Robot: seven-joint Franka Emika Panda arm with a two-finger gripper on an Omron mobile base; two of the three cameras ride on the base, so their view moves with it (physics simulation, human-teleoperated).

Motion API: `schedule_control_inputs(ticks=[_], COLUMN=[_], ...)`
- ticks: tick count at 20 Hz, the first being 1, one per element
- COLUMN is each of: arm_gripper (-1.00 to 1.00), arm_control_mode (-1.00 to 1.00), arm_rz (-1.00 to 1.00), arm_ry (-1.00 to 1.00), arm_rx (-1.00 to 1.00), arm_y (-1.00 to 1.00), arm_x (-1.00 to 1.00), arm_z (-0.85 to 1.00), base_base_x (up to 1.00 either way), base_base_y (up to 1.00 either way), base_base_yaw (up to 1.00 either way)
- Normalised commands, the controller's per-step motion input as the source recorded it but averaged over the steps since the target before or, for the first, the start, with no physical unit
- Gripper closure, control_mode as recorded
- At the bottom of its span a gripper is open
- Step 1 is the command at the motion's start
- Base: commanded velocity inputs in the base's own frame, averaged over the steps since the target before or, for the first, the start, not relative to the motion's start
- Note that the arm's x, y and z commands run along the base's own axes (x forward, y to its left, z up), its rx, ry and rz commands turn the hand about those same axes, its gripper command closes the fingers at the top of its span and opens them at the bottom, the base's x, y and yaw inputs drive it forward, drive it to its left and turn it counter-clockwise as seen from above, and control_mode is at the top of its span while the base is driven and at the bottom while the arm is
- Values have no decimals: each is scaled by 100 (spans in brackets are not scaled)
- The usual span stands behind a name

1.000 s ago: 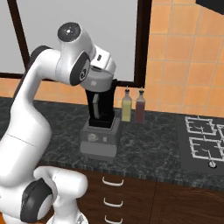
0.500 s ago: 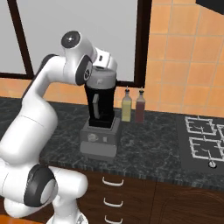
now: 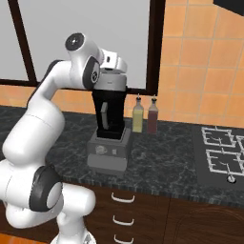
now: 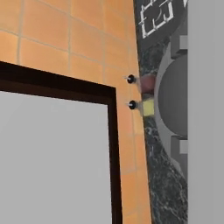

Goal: Close the lid blender by securely placing the lid on top.

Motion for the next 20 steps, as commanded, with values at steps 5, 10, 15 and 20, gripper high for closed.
schedule_control_inputs(ticks=[5, 10, 15, 20], arm_gripper=[100, 100, 100, 100], arm_control_mode=[-100, -100, -100, -100], arm_rz=[1, 8, 10, 9], arm_ry=[-11, -23, -18, -13], arm_rx=[-6, -2, 0, 0], arm_y=[3, 2, 12, 8], arm_x=[-6, 6, 10, 0], arm_z=[23, 11, 12, 1], base_base_x=[0, 0, 0, 0], base_base_y=[0, 0, 0, 0], base_base_yaw=[0, 0, 0, 0])
